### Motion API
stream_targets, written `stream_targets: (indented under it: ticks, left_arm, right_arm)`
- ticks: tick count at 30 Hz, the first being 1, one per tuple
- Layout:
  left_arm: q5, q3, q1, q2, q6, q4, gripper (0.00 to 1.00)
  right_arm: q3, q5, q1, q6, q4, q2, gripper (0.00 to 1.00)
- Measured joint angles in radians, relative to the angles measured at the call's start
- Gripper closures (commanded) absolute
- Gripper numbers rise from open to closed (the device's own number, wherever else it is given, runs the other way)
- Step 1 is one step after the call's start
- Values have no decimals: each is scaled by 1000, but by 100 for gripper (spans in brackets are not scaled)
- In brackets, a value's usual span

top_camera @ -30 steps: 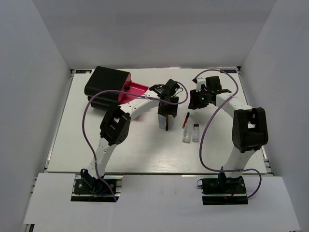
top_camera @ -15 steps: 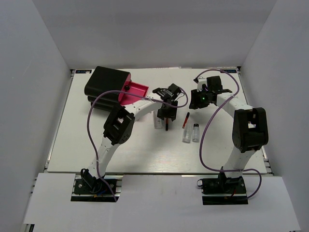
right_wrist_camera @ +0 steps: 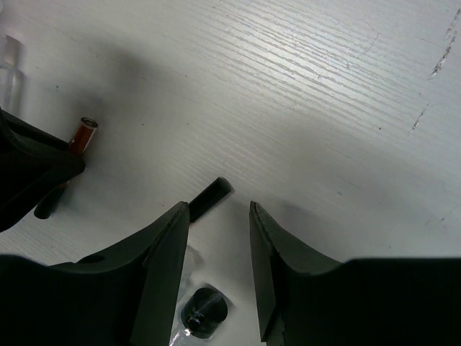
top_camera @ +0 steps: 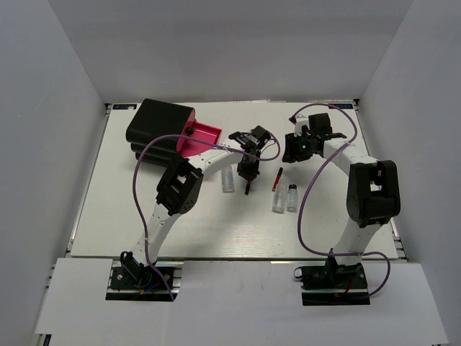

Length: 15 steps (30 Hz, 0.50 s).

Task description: Organize the makeup

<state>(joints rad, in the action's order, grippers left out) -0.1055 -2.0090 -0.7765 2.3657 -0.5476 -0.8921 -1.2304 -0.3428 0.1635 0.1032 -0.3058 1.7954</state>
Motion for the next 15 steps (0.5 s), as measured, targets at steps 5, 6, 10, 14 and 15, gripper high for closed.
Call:
stream_targets:
  ticks: [5,6,10,14,15]
  left_arm:
    - [1,0,0,0,1,8,78]
    - [2,0,0,-1,1,13,80]
    - [-2,0,13,-26,2,27,81]
    - [-23,-7,43,-117,14,42,81]
    - [-32,-12,56,-149,18,48,81]
  right_arm:
    - [0,-2,-1,0,0,0,54]
    - [0,-4,-1,0,0,0,54]
    - [0,-12,-4,0,0,0,50]
    - [0,-23,-6,0,0,0,50]
    - [0,-25,-6,0,0,0,50]
